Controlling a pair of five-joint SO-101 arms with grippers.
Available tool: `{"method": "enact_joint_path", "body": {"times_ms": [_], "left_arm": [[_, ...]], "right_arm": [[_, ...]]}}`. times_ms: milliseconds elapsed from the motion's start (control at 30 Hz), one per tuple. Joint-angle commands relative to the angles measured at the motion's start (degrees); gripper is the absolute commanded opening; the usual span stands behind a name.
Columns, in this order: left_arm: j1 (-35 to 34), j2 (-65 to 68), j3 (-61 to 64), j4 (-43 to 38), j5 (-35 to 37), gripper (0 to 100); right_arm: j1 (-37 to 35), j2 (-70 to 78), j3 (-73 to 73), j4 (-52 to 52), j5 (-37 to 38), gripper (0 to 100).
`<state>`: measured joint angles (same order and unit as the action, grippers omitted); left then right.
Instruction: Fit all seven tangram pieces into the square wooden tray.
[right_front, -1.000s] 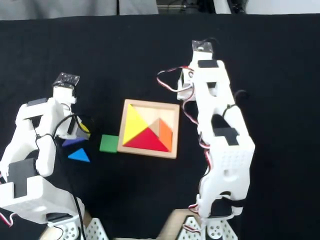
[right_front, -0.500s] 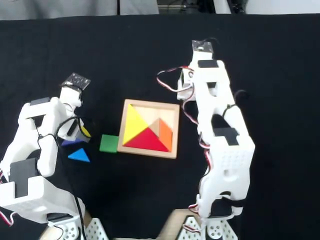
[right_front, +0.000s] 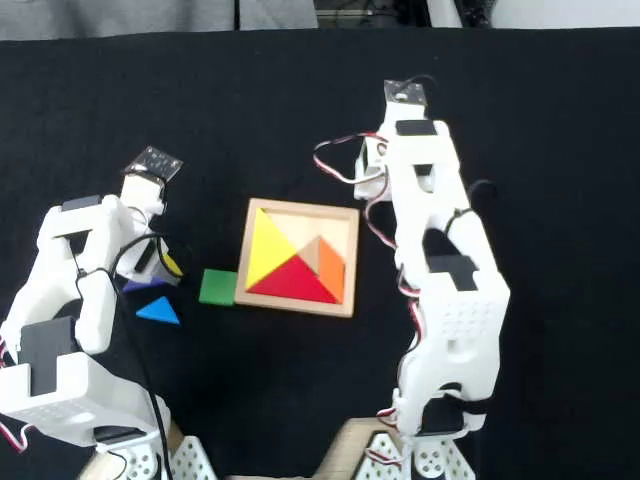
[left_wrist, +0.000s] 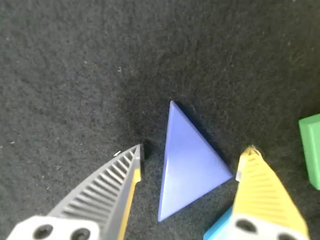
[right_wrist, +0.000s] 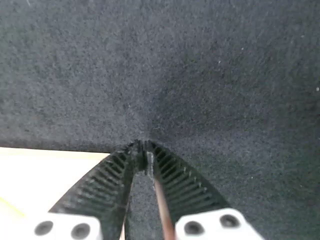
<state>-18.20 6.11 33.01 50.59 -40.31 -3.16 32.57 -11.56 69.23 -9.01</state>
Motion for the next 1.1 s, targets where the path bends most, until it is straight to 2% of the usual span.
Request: {"method": "enact_joint_path", "body": {"times_ms": [0, 200, 400, 1067], "left_arm": [[0.92, -0.62, 0.04, 0.53, -0.44, 30], [1.01, -0.62, -0.57, 2.64, -0.44, 29], [1.01, -0.62, -0.57, 2.46, -0.53, 20], [1.01, -0.88, -2.07, 2.99, 0.00, 20]], "right_arm": [[0.09, -0.48, -0.31, -0.70, 0.44, 1.3], [0.09, -0.48, -0.40, -0.70, 0.44, 1.4], [0.09, -0.48, -0.22, -1.67, 0.44, 1.2], [0.09, -0.48, -0.22, -1.76, 0.44, 1.2]]}}
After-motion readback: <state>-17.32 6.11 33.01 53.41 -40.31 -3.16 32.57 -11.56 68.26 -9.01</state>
